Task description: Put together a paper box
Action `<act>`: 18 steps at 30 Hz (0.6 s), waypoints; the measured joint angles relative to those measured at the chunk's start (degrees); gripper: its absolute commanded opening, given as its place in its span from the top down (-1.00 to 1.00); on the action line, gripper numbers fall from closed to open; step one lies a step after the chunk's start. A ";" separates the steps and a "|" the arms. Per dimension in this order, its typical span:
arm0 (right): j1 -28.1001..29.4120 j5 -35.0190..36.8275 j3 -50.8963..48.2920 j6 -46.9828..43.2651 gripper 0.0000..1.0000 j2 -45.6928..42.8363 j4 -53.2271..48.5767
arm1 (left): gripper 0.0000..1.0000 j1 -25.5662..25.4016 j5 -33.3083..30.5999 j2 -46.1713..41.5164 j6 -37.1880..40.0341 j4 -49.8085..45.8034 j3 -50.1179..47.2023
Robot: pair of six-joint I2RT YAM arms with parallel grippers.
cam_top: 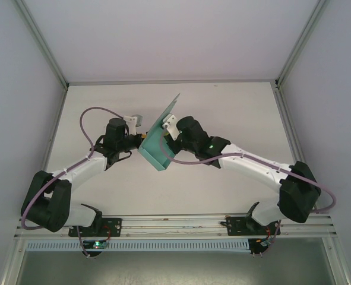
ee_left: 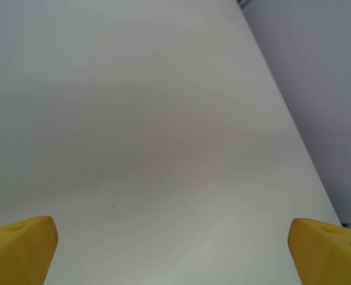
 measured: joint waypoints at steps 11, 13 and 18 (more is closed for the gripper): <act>6.45 21.22 5.81 4.76 0.96 5.86 -3.23 | -1.00 0.81 -4.44 -1.18 -0.72 -1.22 0.02; 6.93 23.04 6.51 5.40 0.99 6.88 -3.34 | -1.00 1.01 -5.22 -1.18 -0.83 -1.31 0.02; 6.99 22.93 4.74 6.12 1.00 5.84 -0.63 | -1.00 1.01 -5.57 -1.49 -0.81 -1.40 0.02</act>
